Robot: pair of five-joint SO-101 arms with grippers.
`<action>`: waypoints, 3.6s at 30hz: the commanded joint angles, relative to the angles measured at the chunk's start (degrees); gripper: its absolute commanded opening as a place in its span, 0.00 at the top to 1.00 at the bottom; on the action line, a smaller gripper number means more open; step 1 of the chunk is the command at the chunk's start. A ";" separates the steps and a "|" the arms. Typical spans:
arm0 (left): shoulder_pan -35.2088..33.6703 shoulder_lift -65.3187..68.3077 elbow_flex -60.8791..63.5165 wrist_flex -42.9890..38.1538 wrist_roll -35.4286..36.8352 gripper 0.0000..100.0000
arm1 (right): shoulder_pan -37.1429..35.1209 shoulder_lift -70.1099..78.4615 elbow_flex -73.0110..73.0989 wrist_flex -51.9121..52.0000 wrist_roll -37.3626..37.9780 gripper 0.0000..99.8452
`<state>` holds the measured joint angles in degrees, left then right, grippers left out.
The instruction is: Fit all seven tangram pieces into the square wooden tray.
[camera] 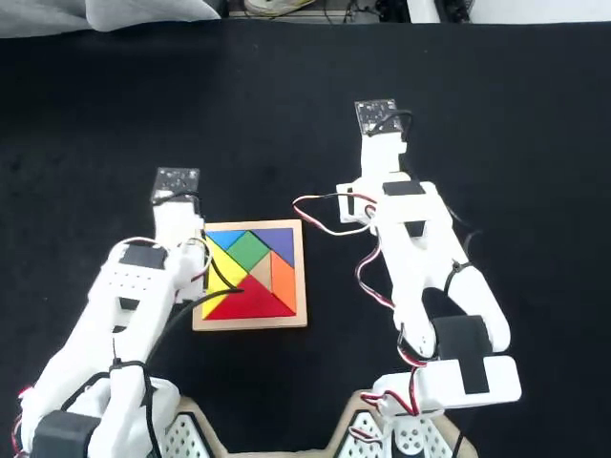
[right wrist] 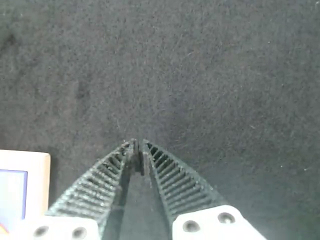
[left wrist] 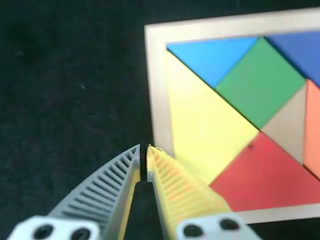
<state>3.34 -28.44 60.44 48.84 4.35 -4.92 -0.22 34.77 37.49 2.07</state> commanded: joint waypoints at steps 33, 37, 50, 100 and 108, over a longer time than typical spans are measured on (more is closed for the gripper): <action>1.36 8.88 -3.47 -1.76 0.09 0.97 | -0.62 -1.63 -0.13 0.44 0.70 0.99; 1.63 8.97 -3.38 -1.76 0.09 0.97 | -0.70 -1.63 -0.13 0.44 0.70 0.99; 4.70 8.97 -4.44 -1.93 0.44 0.97 | -0.62 -1.63 -0.13 0.44 0.70 0.99; -9.19 -76.13 -9.54 14.24 -4.13 0.76 | 4.40 -101.23 19.65 1.14 0.18 0.99; -8.66 -76.13 3.12 16.97 -4.40 0.76 | 4.40 -105.63 29.76 7.03 0.18 0.99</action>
<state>-6.07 -104.31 56.40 65.36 -0.40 -0.70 -103.43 62.99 43.47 2.07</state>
